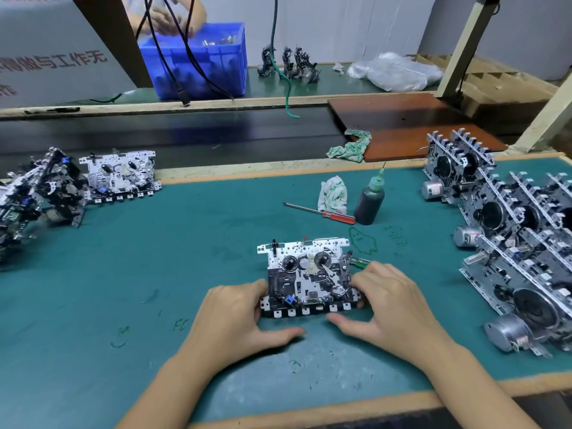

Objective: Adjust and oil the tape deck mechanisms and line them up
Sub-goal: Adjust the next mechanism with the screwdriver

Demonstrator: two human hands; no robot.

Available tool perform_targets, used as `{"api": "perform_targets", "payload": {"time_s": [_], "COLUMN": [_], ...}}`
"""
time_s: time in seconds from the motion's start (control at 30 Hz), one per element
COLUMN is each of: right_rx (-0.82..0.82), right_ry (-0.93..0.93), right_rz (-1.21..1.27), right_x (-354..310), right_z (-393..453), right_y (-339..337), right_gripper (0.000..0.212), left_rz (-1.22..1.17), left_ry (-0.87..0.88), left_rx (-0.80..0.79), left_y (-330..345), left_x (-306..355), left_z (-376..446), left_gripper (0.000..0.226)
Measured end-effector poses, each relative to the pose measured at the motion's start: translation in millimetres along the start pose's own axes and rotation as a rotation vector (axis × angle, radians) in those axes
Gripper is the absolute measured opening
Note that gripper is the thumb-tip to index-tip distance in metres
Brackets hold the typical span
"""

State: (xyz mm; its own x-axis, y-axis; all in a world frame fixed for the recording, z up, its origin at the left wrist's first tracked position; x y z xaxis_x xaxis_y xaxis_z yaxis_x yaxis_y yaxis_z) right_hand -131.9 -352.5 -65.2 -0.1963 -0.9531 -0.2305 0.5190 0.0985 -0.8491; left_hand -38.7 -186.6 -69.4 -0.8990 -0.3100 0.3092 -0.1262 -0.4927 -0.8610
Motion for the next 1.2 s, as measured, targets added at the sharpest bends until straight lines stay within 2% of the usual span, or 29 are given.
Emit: {"api": "perform_targets", "payload": {"time_s": [0.2,0.47,0.6,0.77,0.9,1.1,1.2], "right_rx": [0.035,-0.102,-0.074,-0.003,-0.065,-0.035,-0.034], "right_ry": [-0.032,-0.028,-0.004,-0.011,0.011,0.059,0.011], "right_rz": [-0.012,0.094,0.069,0.011,0.097,0.066,0.046], "right_x": [-1,1,2,0,3,2,1], "right_z": [0,-2,-2,-3,-1,-2,-2], "right_y": [-4,3,3,-1,1,3,3], "right_gripper": [0.052,0.051,0.050,0.052,0.049,0.051,0.050], "left_rz": [-0.015,0.041,0.061,0.117,0.186,0.091,0.057], "left_ry": [0.046,0.003,0.059,-0.045,-0.177,-0.178,-0.188], "left_rx": [0.036,0.105,0.085,0.074,0.102,0.048,0.021], "left_y": [-4,-5,-2,-2,0,4,6], "left_x": [3,-1,2,7,7,-4,-6], "left_z": [1,0,2,2,3,2,2], "left_gripper": [0.048,0.048,0.050,0.062,0.060,0.072,0.073]}}
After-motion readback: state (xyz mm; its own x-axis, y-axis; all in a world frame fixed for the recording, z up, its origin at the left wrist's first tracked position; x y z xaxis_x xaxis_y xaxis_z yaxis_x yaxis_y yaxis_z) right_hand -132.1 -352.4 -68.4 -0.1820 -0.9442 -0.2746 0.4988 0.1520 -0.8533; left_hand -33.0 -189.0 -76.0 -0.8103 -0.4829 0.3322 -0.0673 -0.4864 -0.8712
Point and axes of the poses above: each hand's wrist, its own z-axis towards the middle knuckle, its own y-axis out of the palm, x = y × z, the point moved 7 cm from there along z, towards the middle knuckle, and after that the axes turned 12 degrees about y, right-handed, at the moved point
